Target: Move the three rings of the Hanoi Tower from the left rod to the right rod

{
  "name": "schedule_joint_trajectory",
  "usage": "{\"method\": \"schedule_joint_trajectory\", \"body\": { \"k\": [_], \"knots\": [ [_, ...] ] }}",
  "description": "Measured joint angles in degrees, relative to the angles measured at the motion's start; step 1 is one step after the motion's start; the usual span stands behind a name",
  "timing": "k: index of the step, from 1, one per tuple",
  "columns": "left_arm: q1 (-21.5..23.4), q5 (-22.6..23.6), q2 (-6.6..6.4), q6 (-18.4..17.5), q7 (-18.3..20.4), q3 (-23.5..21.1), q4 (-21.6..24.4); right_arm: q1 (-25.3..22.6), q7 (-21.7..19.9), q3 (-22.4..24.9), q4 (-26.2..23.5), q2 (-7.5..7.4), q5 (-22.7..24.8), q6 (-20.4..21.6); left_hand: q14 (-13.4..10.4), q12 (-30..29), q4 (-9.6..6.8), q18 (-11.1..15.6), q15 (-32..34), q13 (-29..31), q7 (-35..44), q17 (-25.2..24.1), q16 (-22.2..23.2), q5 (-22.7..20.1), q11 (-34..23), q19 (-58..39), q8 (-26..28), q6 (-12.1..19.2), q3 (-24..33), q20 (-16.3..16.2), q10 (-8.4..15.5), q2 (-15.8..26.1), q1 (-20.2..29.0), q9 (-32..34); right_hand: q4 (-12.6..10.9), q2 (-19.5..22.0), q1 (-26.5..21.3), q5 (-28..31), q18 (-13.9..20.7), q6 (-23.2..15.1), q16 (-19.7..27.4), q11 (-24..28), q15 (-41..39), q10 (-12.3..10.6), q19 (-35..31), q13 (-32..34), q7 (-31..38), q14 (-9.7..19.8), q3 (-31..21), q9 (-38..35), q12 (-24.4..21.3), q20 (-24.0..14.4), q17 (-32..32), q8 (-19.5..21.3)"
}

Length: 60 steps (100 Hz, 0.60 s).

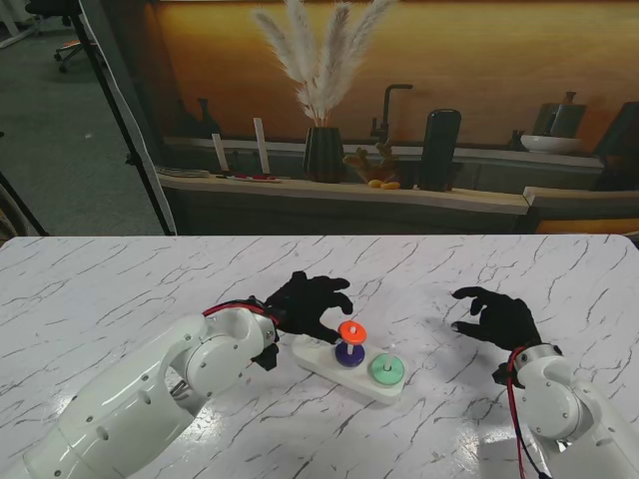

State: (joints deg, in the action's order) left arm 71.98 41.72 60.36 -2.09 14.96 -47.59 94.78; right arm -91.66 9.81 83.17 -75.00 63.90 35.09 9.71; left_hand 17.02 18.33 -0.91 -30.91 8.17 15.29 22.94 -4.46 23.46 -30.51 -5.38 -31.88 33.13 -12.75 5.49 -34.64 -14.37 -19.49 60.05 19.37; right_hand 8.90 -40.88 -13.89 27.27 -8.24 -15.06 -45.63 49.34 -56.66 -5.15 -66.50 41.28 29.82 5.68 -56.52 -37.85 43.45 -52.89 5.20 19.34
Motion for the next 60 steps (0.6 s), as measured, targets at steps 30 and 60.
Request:
{"method": "schedule_joint_trajectory", "body": {
  "k": [30, 60],
  "knots": [
    [0.0, -0.3, -0.04, 0.2, -0.2, 0.2, 0.1, 0.0, 0.0, 0.0, 0.0, 0.00, 0.0, 0.0, 0.0, 0.0, 0.00, 0.0, 0.0, 0.0, 0.0, 0.0, 0.0, 0.0, 0.0, 0.0, 0.0, 0.0, 0.0, 0.4, 0.0, 0.0, 0.0, 0.0, 0.0, 0.0, 0.0, 0.0, 0.0, 0.0, 0.0, 0.0, 0.0, 0.0, 0.0, 0.0, 0.0, 0.0, 0.0, 0.0, 0.0, 0.0, 0.0, 0.0],
    [0.0, -0.4, -0.03, 0.5, -0.2, 0.4, 0.1, 0.0, 0.0, 0.1, 0.0, 0.00, 0.0, -0.1, 0.0, 0.0, 0.00, 0.0, 0.0, 0.0, 0.0, 0.0, 0.0, 0.0, 0.0, 0.0, 0.0, 0.0, -0.1, 0.4, 0.0, 0.0, 0.0, 0.0, 0.0, 0.0, 0.0, 0.0, 0.0, 0.0, 0.0, 0.0, 0.0, 0.0, 0.0, 0.0, 0.0, 0.0, 0.0, 0.0, 0.0, 0.0, 0.0, 0.0]
  ]
}}
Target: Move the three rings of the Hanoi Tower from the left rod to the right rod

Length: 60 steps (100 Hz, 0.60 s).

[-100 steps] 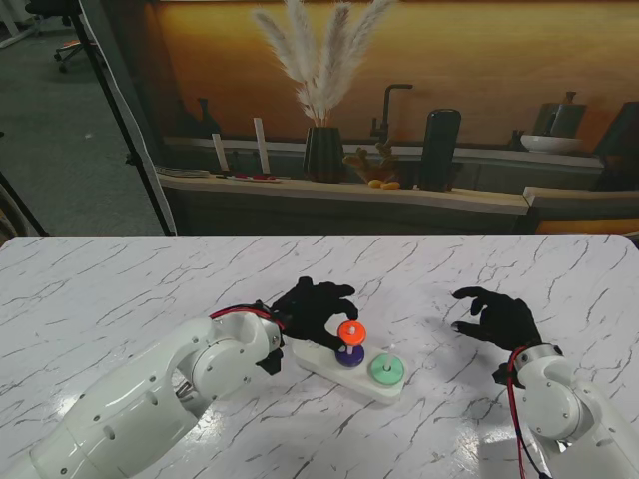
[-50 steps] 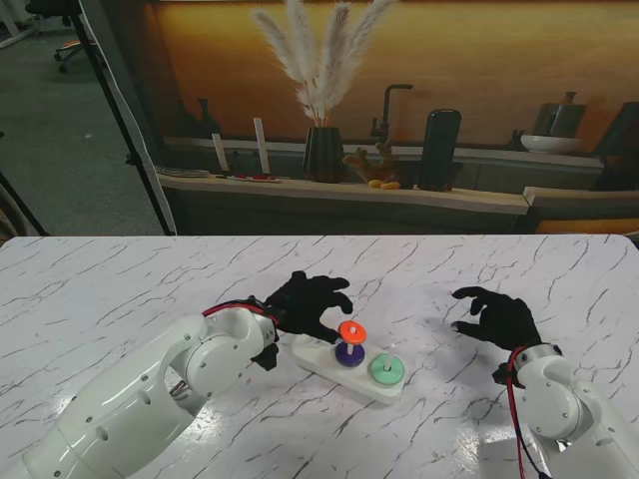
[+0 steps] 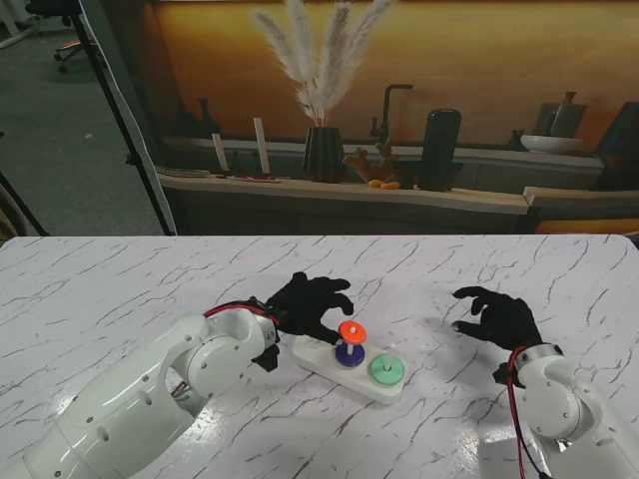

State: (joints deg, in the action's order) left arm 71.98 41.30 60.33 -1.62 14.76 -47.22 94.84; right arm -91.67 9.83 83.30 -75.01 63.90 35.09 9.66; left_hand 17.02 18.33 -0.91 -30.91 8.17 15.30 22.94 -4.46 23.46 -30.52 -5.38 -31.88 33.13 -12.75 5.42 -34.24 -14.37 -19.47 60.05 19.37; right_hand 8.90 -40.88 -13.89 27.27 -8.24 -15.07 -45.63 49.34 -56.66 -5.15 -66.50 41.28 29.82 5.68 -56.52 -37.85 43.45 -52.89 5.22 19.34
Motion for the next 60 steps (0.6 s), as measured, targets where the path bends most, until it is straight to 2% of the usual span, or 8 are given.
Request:
{"method": "schedule_joint_trajectory", "body": {
  "k": [60],
  "knots": [
    [-2.2, -1.3, -0.27, 0.2, 1.7, 4.6, -2.3, -0.1, 0.1, 0.2, 0.0, 0.01, 0.0, 0.0, 0.0, 0.0, 0.00, 0.0, 0.0, 0.0, -0.7, -0.2, 0.0, 0.0, 0.0, 0.0, 0.0, 0.0, -0.6, 0.1, 0.0, 0.0, 0.0, 0.0, 0.0, 0.0, 0.0, 0.0, 0.0, 0.0, 0.0, 0.0, 0.0, 0.0, 0.0, 0.0, 0.0, 0.0, 0.0, 0.0, 0.0, 0.0, 0.0, 0.0]
  ]
}}
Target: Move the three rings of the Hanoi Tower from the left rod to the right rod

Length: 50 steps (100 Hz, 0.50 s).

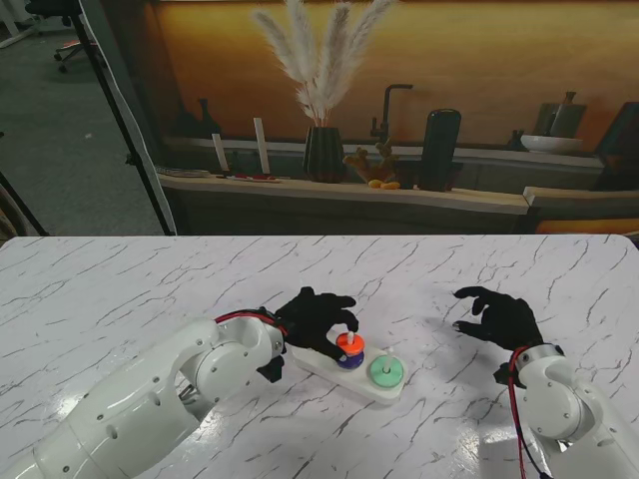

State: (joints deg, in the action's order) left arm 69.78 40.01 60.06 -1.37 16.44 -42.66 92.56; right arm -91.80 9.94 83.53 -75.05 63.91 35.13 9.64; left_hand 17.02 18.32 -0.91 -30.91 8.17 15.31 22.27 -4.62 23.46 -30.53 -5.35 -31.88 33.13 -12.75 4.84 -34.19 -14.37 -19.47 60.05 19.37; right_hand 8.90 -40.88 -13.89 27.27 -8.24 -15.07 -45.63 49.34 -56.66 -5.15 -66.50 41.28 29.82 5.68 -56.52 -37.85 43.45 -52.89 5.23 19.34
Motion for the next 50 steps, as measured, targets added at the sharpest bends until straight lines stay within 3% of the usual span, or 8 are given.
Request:
{"method": "schedule_joint_trajectory", "body": {
  "k": [30, 50],
  "knots": [
    [-1.0, 0.0, -0.16, -0.1, 1.1, 1.6, -0.8, 0.0, 0.0, 0.0, 0.0, 0.00, -0.1, 0.0, 0.0, 0.0, -0.01, 0.0, 0.0, -0.5, -3.8, -0.1, 0.0, 0.1, 0.4, 0.0, -1.4, 0.0, 0.2, 0.2, 0.0, -0.1, -0.1, -0.1, 0.0, 0.0, 0.0, 0.0, 0.0, 0.0, 0.0, 0.0, 0.0, 0.0, 0.0, 0.0, 0.0, 0.0, 0.0, 0.0, 0.0, 0.0, 0.0, 0.0],
    [-2.2, 0.2, -0.41, -1.0, 2.2, 3.0, -1.4, -0.1, 0.0, 0.0, 0.0, 0.00, -0.1, 0.0, 0.0, -0.1, -0.01, 0.0, -0.4, -2.2, -10.9, -0.8, 0.0, 5.8, 1.9, 0.0, -4.3, 0.0, 2.5, 0.2, -0.3, -3.1, -2.4, -3.1, 0.0, 0.0, 0.0, 0.0, 0.0, 0.0, 0.0, 0.0, 0.0, 0.0, 0.0, 0.0, 0.0, 0.0, 0.0, 0.0, 0.0, 0.0, 0.0, 0.0]
  ]
}}
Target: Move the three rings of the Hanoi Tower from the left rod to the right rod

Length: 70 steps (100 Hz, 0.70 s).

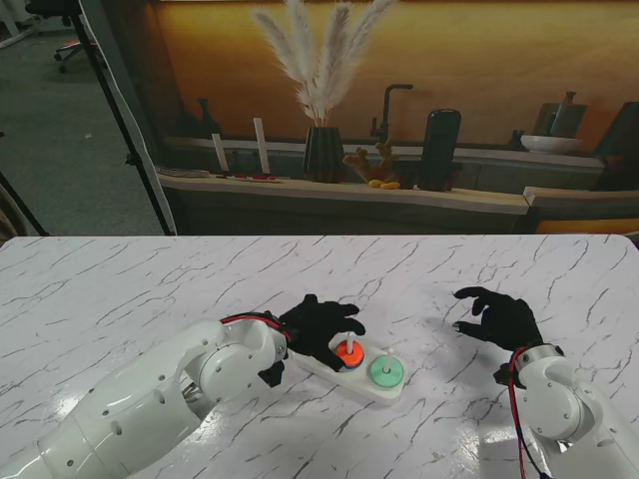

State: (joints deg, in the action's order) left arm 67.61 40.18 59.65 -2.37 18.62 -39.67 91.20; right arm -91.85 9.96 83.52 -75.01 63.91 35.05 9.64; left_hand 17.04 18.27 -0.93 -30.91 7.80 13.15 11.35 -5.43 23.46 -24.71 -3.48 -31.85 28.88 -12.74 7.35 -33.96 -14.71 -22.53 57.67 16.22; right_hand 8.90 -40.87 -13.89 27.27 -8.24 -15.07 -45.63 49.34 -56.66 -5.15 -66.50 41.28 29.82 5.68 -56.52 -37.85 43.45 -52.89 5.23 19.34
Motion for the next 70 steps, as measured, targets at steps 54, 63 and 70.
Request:
{"method": "schedule_joint_trajectory", "body": {
  "k": [54, 63, 70],
  "knots": [
    [-4.0, 3.3, -0.33, -1.9, -0.6, 5.0, -2.1, -0.1, -0.1, 0.1, 0.0, 0.00, 0.0, 0.0, 0.0, -0.1, -0.01, 0.0, -0.4, -0.4, -3.6, 0.0, 0.0, 5.0, 0.7, 1.0, -0.8, -0.1, 10.6, -0.4, -0.5, -3.8, -3.5, -3.0, 0.0, 0.0, 0.0, 0.0, 0.0, 0.0, 0.0, 0.0, 0.0, 0.0, 0.0, 0.0, 0.0, 0.0, 0.0, 0.0, 0.0, 0.0, 0.0, 0.0],
    [-4.4, 5.9, -0.32, -2.5, -1.8, 5.7, -2.5, -0.1, -0.1, 0.1, 0.0, 0.00, 0.0, 0.0, 0.0, -0.1, -0.01, 0.0, -0.4, -0.4, -3.4, 0.2, 0.0, 5.0, 0.7, 1.0, -0.8, -0.1, 11.1, -0.8, -0.5, -3.9, -3.5, -3.0, 0.0, 0.0, 0.0, 0.0, 0.0, 0.0, 0.0, 0.0, 0.0, 0.0, 0.0, 0.0, 0.0, 0.0, 0.0, 0.0, 0.0, 0.0, 0.0, 0.0],
    [-4.6, 6.8, -0.32, -2.7, -2.8, 6.2, -2.8, -0.1, -0.1, 0.1, 0.0, 0.00, 0.0, 0.0, 0.0, -0.1, 0.00, 0.0, -0.4, -0.3, -2.5, 0.3, 0.0, 5.0, 0.7, 0.4, 0.1, -0.1, 12.1, -1.4, -0.5, -3.9, -3.5, -3.0, 0.0, 0.0, 0.0, 0.0, 0.0, 0.0, 0.0, 0.0, 0.0, 0.0, 0.0, 0.0, 0.0, 0.0, 0.0, 0.0, 0.0, 0.0, 0.0, 0.0]
  ]
}}
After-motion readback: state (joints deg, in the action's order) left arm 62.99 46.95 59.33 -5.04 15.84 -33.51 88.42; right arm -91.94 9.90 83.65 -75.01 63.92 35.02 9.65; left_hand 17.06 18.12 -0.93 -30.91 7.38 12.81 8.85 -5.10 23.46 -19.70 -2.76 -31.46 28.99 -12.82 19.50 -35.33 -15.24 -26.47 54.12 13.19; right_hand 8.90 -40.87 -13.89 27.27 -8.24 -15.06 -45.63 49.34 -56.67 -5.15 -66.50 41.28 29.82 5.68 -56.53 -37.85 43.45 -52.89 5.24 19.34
